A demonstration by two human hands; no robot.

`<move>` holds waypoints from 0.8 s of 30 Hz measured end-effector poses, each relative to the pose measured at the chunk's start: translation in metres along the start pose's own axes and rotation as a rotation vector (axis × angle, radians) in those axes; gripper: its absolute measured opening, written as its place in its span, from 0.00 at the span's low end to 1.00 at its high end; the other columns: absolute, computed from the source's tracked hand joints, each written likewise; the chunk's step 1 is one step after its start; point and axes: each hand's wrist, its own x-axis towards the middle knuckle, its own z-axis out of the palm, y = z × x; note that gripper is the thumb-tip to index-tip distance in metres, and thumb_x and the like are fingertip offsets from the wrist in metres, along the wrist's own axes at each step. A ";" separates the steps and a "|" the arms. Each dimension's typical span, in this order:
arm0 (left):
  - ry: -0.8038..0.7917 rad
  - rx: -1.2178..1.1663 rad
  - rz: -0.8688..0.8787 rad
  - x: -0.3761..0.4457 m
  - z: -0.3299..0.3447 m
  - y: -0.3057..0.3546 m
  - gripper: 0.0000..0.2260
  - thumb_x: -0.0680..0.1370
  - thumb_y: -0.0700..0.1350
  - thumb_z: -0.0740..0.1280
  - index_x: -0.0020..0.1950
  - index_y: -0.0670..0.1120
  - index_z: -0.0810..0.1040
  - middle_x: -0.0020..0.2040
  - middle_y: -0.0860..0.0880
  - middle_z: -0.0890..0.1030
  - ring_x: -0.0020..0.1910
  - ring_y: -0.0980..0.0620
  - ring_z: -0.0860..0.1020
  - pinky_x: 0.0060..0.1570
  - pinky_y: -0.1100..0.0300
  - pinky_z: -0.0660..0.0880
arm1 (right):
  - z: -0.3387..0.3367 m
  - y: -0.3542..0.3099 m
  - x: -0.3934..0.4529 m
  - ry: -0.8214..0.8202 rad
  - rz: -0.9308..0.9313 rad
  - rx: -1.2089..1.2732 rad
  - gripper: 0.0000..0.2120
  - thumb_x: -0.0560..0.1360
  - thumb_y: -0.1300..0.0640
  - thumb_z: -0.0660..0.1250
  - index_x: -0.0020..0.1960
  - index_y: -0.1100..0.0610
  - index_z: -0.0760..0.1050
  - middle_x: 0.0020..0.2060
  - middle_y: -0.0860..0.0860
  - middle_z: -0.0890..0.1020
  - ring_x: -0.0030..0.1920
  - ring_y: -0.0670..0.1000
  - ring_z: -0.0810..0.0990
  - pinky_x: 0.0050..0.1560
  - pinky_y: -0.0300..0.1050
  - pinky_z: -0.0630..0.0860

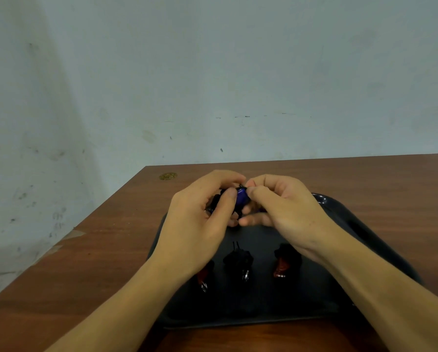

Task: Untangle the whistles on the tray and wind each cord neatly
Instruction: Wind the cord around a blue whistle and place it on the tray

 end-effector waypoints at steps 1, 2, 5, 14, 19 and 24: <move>-0.008 0.014 0.032 0.000 -0.001 0.000 0.11 0.81 0.35 0.64 0.56 0.47 0.82 0.50 0.54 0.83 0.47 0.51 0.83 0.40 0.56 0.83 | -0.001 -0.001 0.000 -0.025 0.018 0.034 0.11 0.82 0.64 0.60 0.47 0.62 0.81 0.37 0.59 0.80 0.35 0.50 0.81 0.40 0.44 0.84; -0.018 0.029 0.069 0.000 -0.001 -0.001 0.12 0.81 0.34 0.64 0.56 0.47 0.83 0.51 0.53 0.82 0.50 0.51 0.83 0.40 0.57 0.83 | -0.003 -0.001 -0.001 -0.047 0.035 0.062 0.12 0.82 0.65 0.60 0.47 0.63 0.81 0.38 0.60 0.80 0.37 0.50 0.81 0.39 0.42 0.83; -0.047 0.068 0.152 0.001 -0.001 -0.002 0.14 0.80 0.32 0.64 0.56 0.46 0.84 0.52 0.51 0.80 0.53 0.50 0.80 0.45 0.60 0.81 | -0.006 -0.002 -0.002 -0.123 0.097 0.112 0.13 0.82 0.65 0.58 0.52 0.71 0.79 0.45 0.62 0.80 0.45 0.54 0.78 0.39 0.40 0.81; -0.008 0.018 -0.005 0.004 0.004 -0.005 0.08 0.81 0.40 0.64 0.51 0.46 0.84 0.50 0.52 0.80 0.49 0.49 0.82 0.47 0.58 0.81 | -0.004 0.002 -0.003 -0.095 0.122 0.214 0.12 0.82 0.63 0.60 0.49 0.65 0.81 0.39 0.57 0.81 0.37 0.49 0.79 0.38 0.41 0.82; 0.035 -0.420 -0.411 0.007 0.004 0.003 0.09 0.82 0.39 0.63 0.53 0.39 0.83 0.46 0.38 0.85 0.39 0.43 0.85 0.40 0.57 0.83 | 0.000 0.011 -0.005 0.091 -0.298 -0.180 0.07 0.81 0.60 0.65 0.48 0.53 0.81 0.37 0.47 0.83 0.33 0.47 0.81 0.36 0.48 0.84; 0.021 -0.757 -0.609 0.010 0.001 0.006 0.12 0.82 0.41 0.62 0.54 0.37 0.83 0.49 0.36 0.85 0.39 0.47 0.83 0.38 0.62 0.82 | 0.001 0.015 -0.006 0.123 -0.416 -0.299 0.06 0.78 0.57 0.70 0.52 0.48 0.82 0.42 0.43 0.84 0.42 0.46 0.82 0.38 0.43 0.81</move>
